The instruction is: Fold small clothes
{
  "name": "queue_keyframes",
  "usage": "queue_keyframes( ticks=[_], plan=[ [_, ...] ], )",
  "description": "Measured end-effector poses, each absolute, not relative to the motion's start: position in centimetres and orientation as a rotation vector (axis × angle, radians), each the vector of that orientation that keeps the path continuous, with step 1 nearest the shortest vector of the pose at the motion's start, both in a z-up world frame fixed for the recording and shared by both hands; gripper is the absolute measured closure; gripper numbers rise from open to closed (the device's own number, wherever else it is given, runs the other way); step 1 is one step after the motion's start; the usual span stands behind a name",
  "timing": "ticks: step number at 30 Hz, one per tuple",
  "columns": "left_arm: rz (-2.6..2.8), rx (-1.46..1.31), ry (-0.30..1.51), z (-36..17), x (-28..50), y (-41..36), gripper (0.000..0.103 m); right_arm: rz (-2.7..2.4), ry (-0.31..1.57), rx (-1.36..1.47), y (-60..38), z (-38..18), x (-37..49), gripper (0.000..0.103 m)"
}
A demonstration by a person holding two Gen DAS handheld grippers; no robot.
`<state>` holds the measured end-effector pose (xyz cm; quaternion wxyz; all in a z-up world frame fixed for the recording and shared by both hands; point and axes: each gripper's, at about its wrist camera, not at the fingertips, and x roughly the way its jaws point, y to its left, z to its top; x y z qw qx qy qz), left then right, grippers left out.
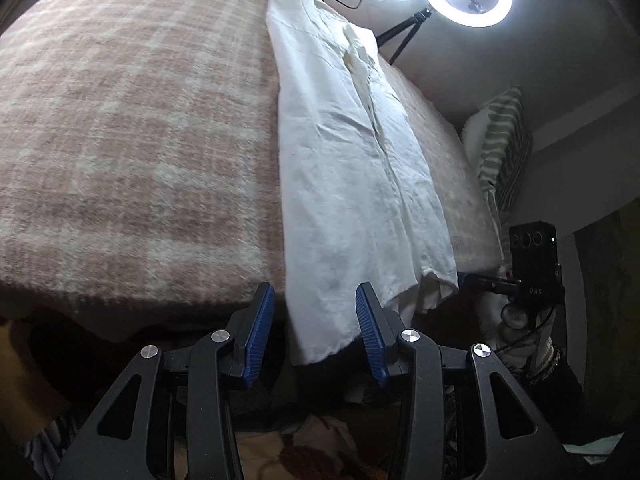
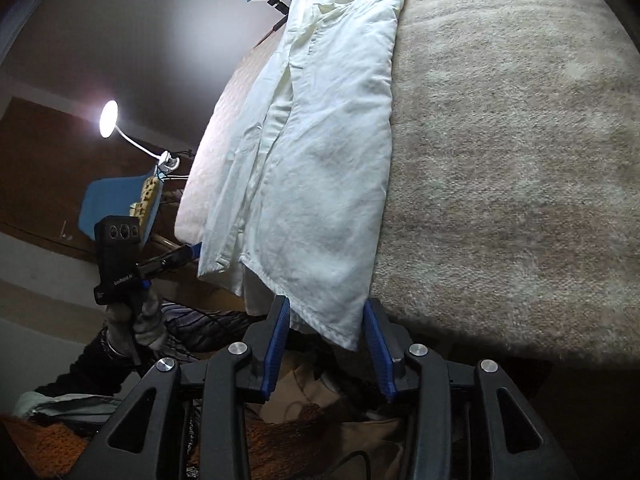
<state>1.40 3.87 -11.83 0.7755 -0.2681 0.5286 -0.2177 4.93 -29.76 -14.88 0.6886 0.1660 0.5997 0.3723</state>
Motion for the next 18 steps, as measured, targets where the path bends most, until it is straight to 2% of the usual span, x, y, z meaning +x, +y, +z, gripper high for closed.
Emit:
queue_keyframes(
  ticks=[13, 16, 17, 18],
  plan=[
    [-0.496, -0.708, 1.222, -14.4, 1.7, 3.4, 0.063, 0.881, 1.411, 0.434, -29.0, -16.5, 4.9, 0.062],
    [-0.531, -0.730, 1.227, -14.4, 1.7, 2.8, 0.068, 0.906, 1.423, 0.455, -28.4, -16.7, 4.9, 0.063],
    [-0.540, -0.729, 1.224, -14.2, 1.6, 2.6, 0.078, 0.919, 1.421, 0.469, -28.3, -16.5, 4.8, 0.065],
    [-0.546, -0.726, 1.224, -14.0, 1.6, 2.6, 0.082, 0.927, 1.420, 0.476, -27.9, -16.4, 4.6, 0.073]
  ],
)
